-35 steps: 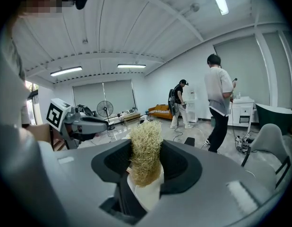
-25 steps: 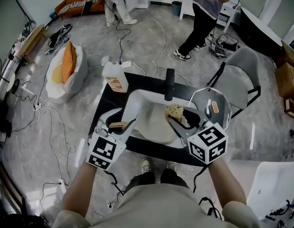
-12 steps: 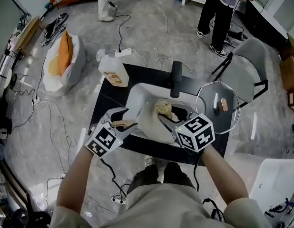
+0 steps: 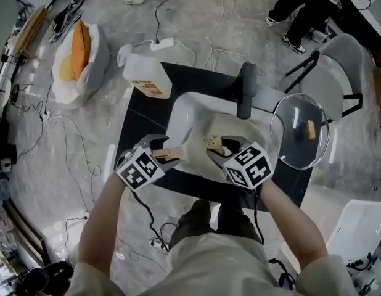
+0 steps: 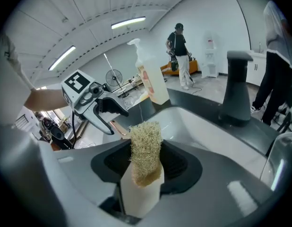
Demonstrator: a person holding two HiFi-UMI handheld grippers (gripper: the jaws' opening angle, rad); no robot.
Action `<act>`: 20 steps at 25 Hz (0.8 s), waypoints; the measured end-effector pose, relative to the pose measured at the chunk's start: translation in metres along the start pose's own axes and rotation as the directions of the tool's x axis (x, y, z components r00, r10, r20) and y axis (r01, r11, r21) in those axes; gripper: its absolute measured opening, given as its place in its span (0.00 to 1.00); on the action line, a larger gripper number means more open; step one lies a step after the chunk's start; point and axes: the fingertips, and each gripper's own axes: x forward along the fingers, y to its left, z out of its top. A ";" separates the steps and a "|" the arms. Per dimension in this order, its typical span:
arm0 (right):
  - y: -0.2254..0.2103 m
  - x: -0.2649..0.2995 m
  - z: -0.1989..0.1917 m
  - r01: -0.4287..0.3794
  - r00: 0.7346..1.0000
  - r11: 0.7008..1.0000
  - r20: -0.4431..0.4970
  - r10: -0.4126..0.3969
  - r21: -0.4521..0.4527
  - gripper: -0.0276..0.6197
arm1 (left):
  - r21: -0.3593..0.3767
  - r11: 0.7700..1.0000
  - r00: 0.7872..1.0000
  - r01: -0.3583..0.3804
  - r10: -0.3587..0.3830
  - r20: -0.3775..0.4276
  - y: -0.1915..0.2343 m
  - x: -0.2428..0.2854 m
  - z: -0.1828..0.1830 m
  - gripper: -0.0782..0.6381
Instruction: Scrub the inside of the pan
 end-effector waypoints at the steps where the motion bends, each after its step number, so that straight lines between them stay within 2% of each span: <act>1: -0.002 0.008 -0.008 -0.007 1.000 1.000 -0.019 0.008 0.015 0.33 | -0.001 1.000 0.999 0.020 -0.020 -0.027 0.000 0.006 -0.008 0.52; 4: -0.007 0.027 -0.034 -0.020 0.997 0.999 -0.079 0.024 0.042 0.33 | -0.007 0.997 0.992 0.077 -0.078 -0.097 -0.002 0.026 -0.029 0.52; 9: -0.006 0.051 -0.065 -0.078 0.982 0.995 -0.170 0.086 0.054 0.33 | 0.078 0.991 0.970 0.109 -0.088 -0.228 -0.004 0.056 -0.061 0.52; 12: 0.003 0.061 -0.079 -0.143 0.963 0.988 -0.223 0.154 0.063 0.33 | 0.082 0.988 0.959 0.132 -0.107 -0.261 -0.008 0.065 -0.072 0.51; 16: 0.010 0.065 -0.078 -0.218 0.943 0.974 -0.244 0.228 0.066 0.33 | 0.119 0.986 0.958 0.115 -0.078 -0.274 -0.006 0.070 -0.073 0.43; 20: 0.016 0.075 -0.084 -0.262 0.917 0.965 -0.313 0.248 -0.003 0.33 | 0.146 0.981 0.947 0.127 -0.076 -0.310 -0.006 0.073 -0.078 0.42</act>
